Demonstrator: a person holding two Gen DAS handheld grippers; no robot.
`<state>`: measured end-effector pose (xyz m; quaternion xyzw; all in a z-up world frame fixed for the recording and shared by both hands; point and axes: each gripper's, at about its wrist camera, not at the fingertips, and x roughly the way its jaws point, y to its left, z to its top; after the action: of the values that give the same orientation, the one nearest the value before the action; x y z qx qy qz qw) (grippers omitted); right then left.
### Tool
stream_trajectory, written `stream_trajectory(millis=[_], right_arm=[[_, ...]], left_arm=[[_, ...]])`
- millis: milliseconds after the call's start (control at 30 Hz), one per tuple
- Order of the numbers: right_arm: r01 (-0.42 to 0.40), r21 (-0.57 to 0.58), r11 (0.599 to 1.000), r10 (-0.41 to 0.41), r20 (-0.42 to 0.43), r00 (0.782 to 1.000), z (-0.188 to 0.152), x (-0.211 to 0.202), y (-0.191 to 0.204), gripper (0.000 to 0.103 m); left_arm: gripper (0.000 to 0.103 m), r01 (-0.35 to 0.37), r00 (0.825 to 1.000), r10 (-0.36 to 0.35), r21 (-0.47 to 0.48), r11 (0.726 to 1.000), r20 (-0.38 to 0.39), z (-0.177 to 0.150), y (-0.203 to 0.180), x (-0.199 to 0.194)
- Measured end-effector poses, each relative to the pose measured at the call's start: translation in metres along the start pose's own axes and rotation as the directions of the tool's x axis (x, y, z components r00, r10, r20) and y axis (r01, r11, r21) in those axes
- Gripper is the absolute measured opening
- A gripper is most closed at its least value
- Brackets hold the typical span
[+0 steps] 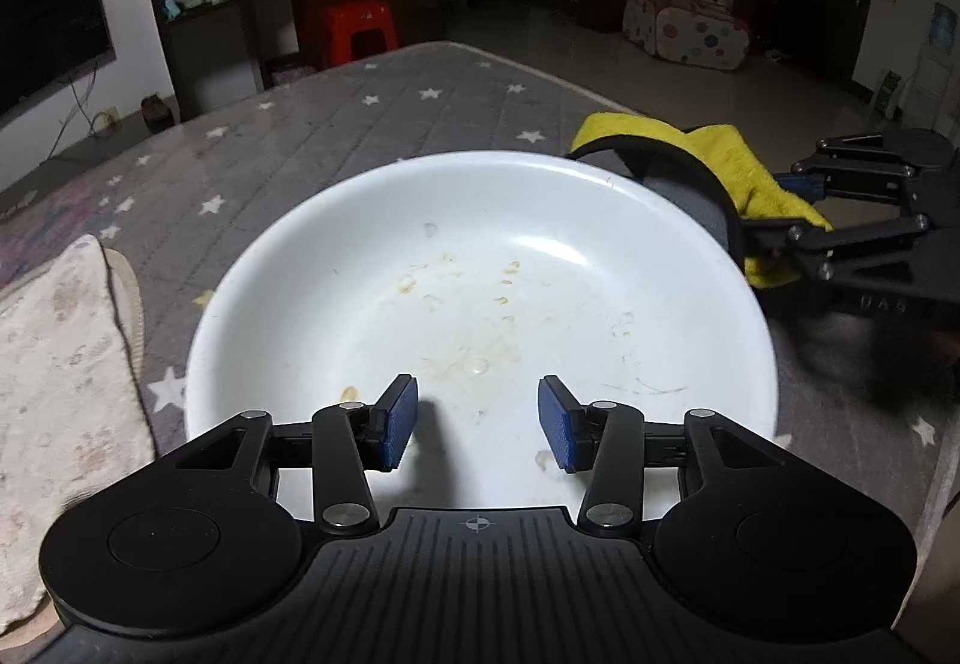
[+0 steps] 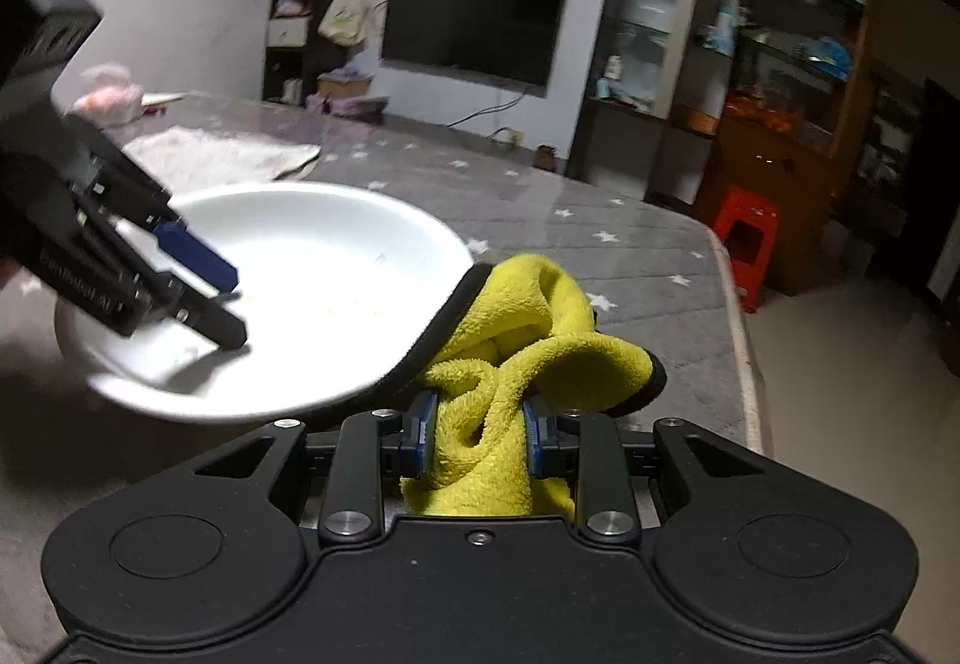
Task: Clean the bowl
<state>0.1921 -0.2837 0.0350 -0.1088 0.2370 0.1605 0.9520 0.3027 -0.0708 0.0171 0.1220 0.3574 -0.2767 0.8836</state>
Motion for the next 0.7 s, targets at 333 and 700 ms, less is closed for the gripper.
stream_trajectory(millis=[333,700], right_arm=[[-0.012,0.051,0.999,0.005,0.138,0.990,0.027,-0.038,0.016,0.029],[-0.182,0.116,0.976,0.162,0.166,0.973,0.033,-0.020,0.052,0.030]], left_arm=[[0.057,-0.105,0.988,0.117,-0.117,0.988,0.101,-0.012,0.020,-0.050],[0.059,-0.168,0.979,0.193,-0.262,0.950,0.071,-0.030,0.045,-0.052]])
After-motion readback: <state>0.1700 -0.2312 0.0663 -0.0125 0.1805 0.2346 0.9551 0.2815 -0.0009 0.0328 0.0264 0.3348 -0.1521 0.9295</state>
